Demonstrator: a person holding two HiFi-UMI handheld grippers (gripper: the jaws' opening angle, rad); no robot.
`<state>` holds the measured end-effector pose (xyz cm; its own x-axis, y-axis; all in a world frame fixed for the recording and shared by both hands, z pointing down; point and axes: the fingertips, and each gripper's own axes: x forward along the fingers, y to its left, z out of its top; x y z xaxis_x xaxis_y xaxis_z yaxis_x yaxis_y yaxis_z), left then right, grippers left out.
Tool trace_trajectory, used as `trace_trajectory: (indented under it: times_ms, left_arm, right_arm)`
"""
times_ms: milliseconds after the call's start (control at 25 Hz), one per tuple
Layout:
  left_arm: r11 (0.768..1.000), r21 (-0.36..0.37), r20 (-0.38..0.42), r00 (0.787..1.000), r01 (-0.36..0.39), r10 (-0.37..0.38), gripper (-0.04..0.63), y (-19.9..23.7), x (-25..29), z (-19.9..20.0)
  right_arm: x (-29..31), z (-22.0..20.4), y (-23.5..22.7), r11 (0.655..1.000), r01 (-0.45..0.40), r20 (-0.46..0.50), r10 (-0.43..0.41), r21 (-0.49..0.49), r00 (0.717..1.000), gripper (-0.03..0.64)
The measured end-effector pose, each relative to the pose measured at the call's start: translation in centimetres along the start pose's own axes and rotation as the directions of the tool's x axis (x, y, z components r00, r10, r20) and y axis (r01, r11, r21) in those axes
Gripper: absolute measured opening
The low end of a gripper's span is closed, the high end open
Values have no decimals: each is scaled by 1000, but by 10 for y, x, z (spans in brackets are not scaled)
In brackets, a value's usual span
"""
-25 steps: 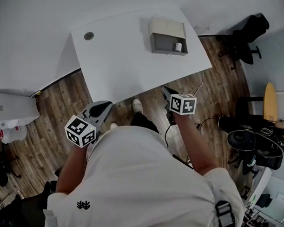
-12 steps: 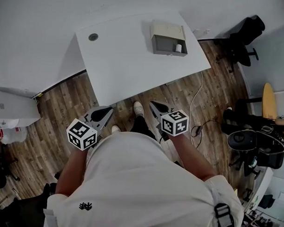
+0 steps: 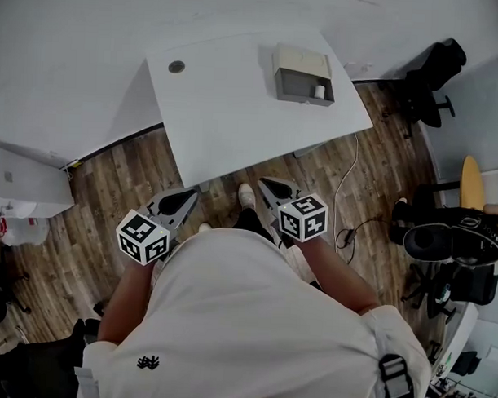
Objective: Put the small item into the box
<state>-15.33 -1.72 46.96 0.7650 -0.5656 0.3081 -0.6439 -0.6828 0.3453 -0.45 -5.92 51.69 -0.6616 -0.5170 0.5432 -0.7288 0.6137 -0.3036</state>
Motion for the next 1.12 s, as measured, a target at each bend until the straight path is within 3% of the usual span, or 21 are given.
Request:
trace_trajectory:
  times_ms: [320,1120]
  left_arm:
    - [1000,2,19,1000,-19,19,7,5,-10,3]
    - [1000,16,16,1000,13,-13,8,-5,-5,3]
  right_arm:
    - [6,18,12,999,-18,23,19,-46,1000,6]
    - [-5,24,28,997,-36,57,39,-63,998,6]
